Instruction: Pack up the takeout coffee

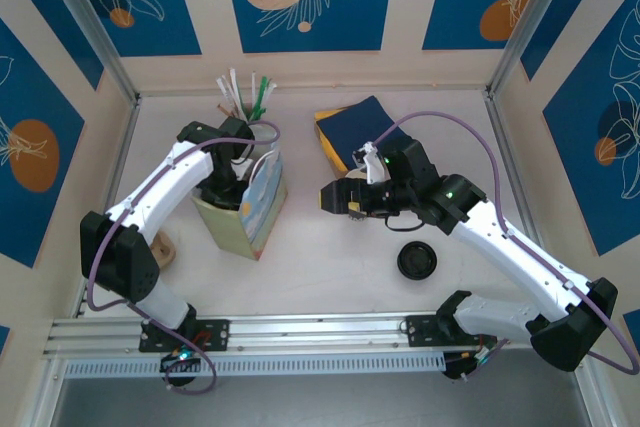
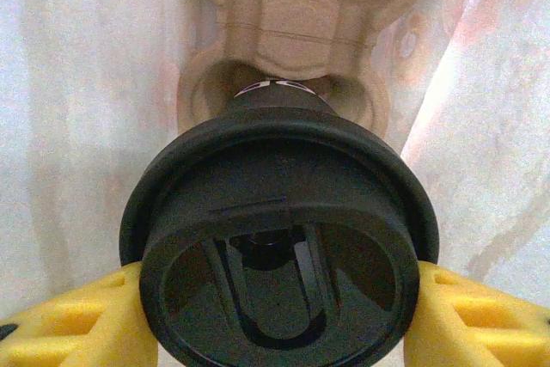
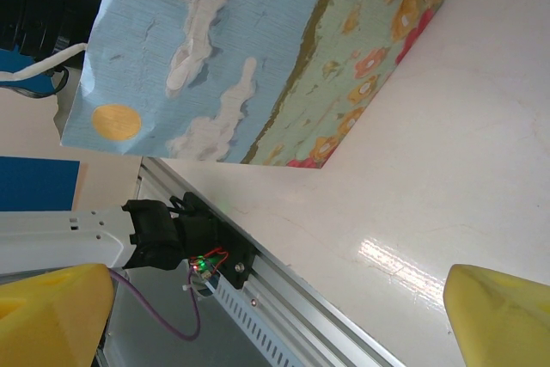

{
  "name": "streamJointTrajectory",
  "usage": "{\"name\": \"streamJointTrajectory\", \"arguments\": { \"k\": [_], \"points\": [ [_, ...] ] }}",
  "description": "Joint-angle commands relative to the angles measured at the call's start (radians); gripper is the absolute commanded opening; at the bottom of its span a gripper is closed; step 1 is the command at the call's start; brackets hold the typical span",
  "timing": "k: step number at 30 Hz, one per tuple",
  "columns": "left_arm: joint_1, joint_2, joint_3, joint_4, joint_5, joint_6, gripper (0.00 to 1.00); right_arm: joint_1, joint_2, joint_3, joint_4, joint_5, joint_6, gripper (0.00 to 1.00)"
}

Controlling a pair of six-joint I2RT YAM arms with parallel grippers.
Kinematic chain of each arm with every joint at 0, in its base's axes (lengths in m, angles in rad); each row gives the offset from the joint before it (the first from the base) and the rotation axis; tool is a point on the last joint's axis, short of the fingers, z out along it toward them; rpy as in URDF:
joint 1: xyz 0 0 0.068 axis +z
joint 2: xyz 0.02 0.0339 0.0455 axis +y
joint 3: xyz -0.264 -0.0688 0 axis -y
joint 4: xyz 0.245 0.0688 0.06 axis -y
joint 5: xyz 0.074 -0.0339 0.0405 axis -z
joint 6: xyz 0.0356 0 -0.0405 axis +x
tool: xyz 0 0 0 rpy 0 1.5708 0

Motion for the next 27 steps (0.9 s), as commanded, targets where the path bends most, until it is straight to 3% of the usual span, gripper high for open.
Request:
{"name": "streamJointTrajectory", "arguments": {
  "k": [1, 27],
  "points": [
    [0.016, 0.01, -0.003, -0.016, 0.009, 0.008, 0.49, -0.005, 0.006, -0.013, 0.001, -0.024, -0.006, 0.99],
    [0.024, 0.011, -0.037, 0.004, 0.011, 0.007, 0.49, -0.008, 0.006, -0.016, 0.001, -0.026, -0.006, 0.99]
  ]
}}
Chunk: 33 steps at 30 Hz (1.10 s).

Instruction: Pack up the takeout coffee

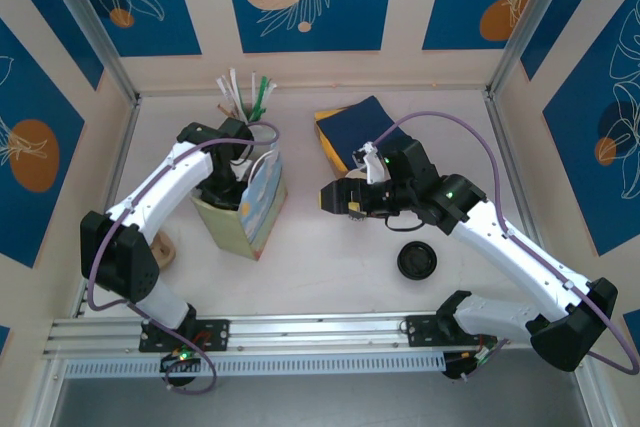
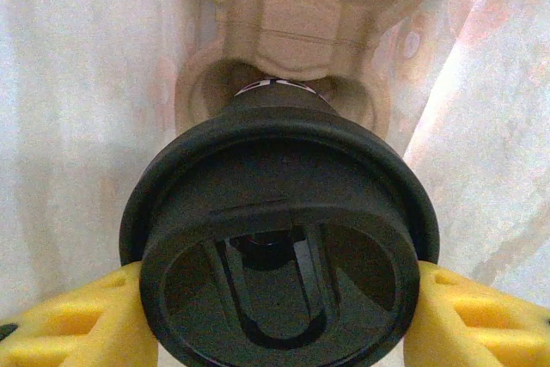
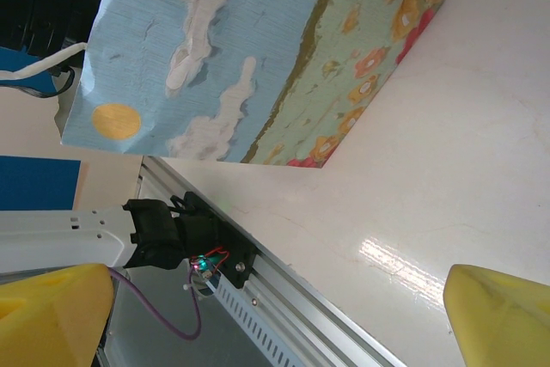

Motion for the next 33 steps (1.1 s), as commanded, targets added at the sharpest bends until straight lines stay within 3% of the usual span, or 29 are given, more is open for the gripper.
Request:
{"name": "streamJointTrajectory", "arguments": {
  "k": [1, 33],
  "points": [
    [0.018, 0.011, -0.021, -0.007, 0.003, 0.005, 0.49, -0.007, 0.006, -0.016, 0.001, -0.024, -0.006, 0.99],
    [0.024, 0.049, -0.055, 0.037, 0.009, 0.007, 0.48, -0.016, -0.003, -0.015, -0.009, -0.027, -0.012, 0.99]
  ]
}}
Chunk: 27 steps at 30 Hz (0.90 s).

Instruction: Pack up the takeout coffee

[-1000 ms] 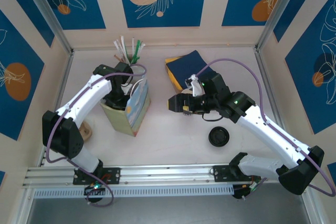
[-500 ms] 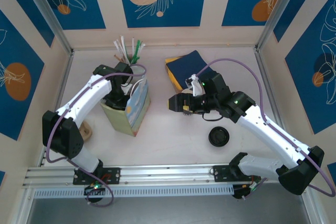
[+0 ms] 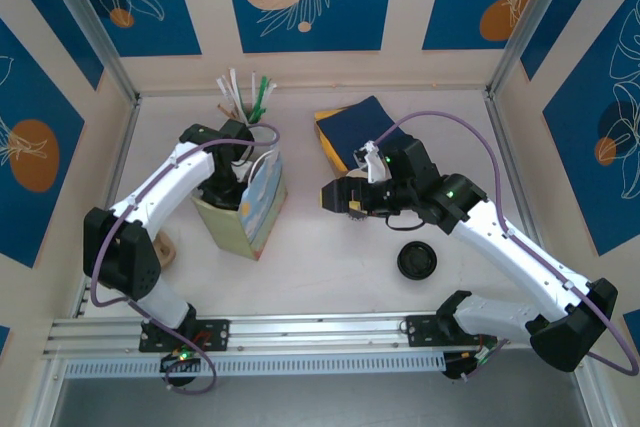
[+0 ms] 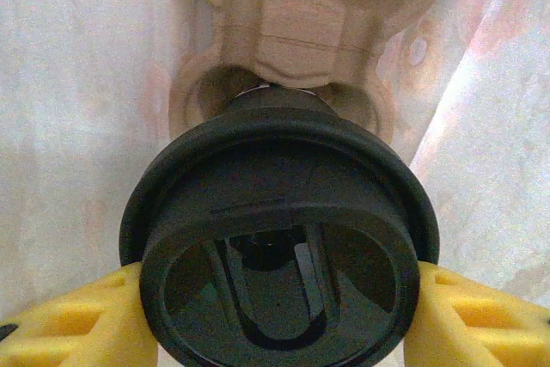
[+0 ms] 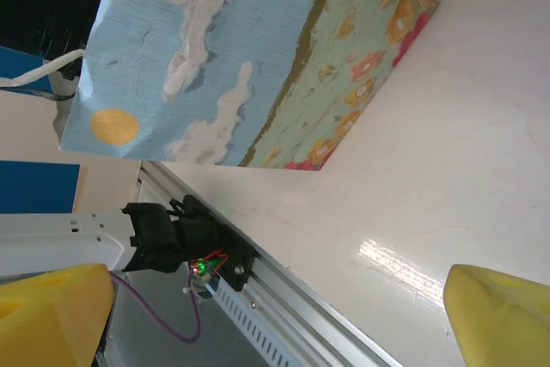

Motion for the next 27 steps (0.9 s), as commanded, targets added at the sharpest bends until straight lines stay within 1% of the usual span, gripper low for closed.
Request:
{"name": "streamJointTrajectory", "arguments": {
  "k": [1, 27],
  "points": [
    [0.016, 0.03, -0.033, 0.006, -0.002, 0.008, 0.48, -0.005, -0.003, -0.015, -0.009, -0.027, -0.011, 0.99],
    [0.022, 0.024, -0.039, 0.006, -0.006, 0.016, 0.48, -0.007, -0.003, -0.024, -0.003, -0.033, -0.004, 0.99]
  ]
}}
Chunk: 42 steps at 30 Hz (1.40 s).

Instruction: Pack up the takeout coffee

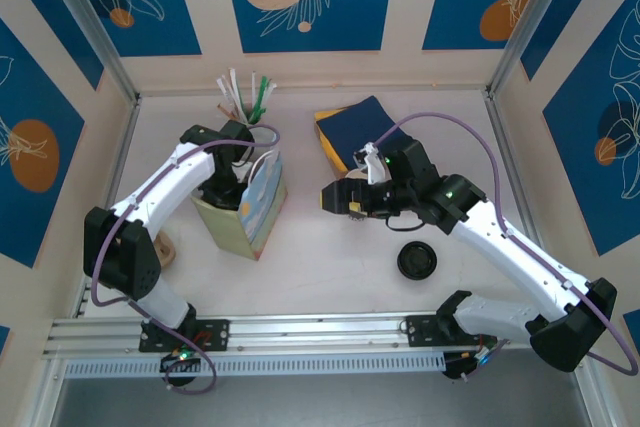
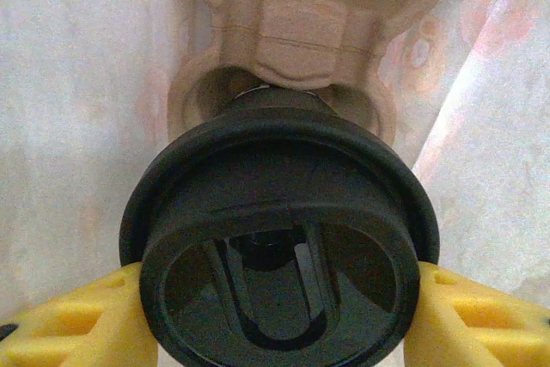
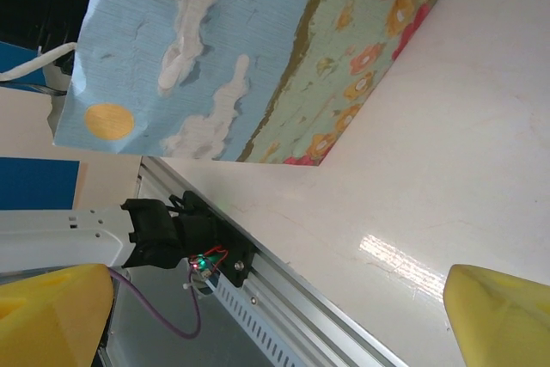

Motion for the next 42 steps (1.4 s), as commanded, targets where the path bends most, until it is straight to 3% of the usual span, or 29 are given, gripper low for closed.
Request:
{"name": "streamJointTrajectory", "arguments": {
  "k": [1, 42],
  "points": [
    [0.02, 0.022, -0.03, -0.003, -0.008, 0.014, 0.48, -0.005, -0.003, -0.01, -0.004, -0.022, -0.006, 0.99],
    [0.038, 0.024, -0.063, 0.026, -0.027, 0.026, 0.48, 0.005, -0.023, -0.012, -0.015, -0.009, 0.008, 0.99]
  ]
}}
